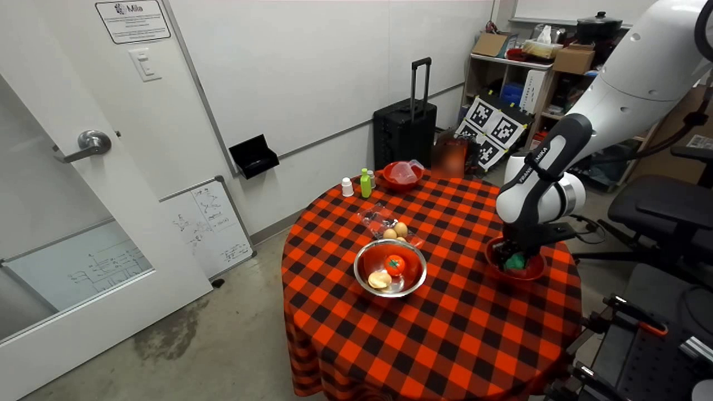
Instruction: Put the green building block in the orange bowl
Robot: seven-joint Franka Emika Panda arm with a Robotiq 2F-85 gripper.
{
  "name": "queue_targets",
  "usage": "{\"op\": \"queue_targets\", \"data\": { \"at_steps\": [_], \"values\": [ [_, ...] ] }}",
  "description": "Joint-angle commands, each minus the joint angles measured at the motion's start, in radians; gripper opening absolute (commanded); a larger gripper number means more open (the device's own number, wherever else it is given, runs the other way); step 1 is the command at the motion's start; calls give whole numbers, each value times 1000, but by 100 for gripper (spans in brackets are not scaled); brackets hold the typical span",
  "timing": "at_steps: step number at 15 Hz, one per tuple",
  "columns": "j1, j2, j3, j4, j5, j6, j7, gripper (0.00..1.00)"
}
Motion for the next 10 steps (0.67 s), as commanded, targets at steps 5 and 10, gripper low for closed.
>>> {"op": "queue_targets", "data": {
  "at_steps": [5, 10],
  "values": [
    [-12, 36, 13, 35, 34, 18, -22, 100],
    [-11, 1, 13, 6, 37, 31, -21, 100]
  ]
}}
